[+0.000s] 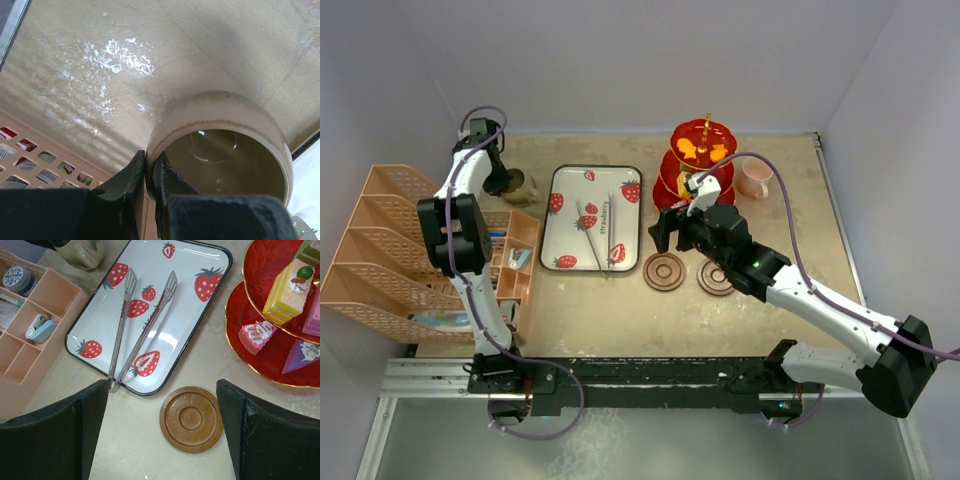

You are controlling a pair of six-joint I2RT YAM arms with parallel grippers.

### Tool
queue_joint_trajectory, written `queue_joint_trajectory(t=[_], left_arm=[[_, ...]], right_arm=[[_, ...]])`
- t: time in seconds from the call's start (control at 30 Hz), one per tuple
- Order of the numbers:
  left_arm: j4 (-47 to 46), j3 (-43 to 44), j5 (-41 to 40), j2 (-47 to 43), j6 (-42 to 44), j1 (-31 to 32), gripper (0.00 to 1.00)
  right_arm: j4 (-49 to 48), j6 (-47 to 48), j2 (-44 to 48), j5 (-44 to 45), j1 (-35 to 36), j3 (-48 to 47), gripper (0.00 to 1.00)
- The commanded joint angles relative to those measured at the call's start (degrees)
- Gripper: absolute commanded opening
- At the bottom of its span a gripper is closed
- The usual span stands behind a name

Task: Serve the afternoon tea
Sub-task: Pick up the cup at the center of the board.

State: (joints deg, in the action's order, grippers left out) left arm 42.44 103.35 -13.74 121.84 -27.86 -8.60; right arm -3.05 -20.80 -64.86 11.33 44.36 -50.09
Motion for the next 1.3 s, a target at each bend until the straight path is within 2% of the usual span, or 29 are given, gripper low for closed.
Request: queue_joint_trajectory(t=[0.0, 0.13, 0.27, 0.53, 0.87, 1.07, 1.27], left_arm=[[-1.8, 0.8, 0.8, -3.3, -0.3, -0.3, 0.05], [-1.6, 1.0, 1.2, -3.8, -0.4, -0.2, 0.00], [-1.8, 1.2, 1.2, -5.1, -0.6, -0.3, 0.00], [-1.3, 2.0, 1.9, -8.7, -0.7, -0.3, 0.00], [0.6, 2.8, 3.5, -12.9, -0.5, 0.0, 0.00], [2.4, 0.6, 2.9, -17.5, 1.0, 3.0, 0.00], [8.6, -0.3, -3.0, -22.5, 1.6, 9.8, 0.00]], right_arm=[[-1.0, -0.2, 1.0, 1.6, 0.2, -0.7, 0.91], [-1.1, -0.2, 1.1, 1.7, 0.3, -0.7, 0.91], [-1.5, 0.1, 1.3, 1.1, 0.2, -0.5, 0.91], [-9.5, 4.3, 4.0, -5.4, 0.2, 4.0, 0.91], [-12.9, 6.9, 2.8, -12.4, 0.3, 4.8, 0.91], [-16.3, 7.4, 1.3, -17.4, 0.3, 5.3, 0.90], [-16.5, 8.6, 0.5, -16.1, 1.7, 4.9, 0.89]])
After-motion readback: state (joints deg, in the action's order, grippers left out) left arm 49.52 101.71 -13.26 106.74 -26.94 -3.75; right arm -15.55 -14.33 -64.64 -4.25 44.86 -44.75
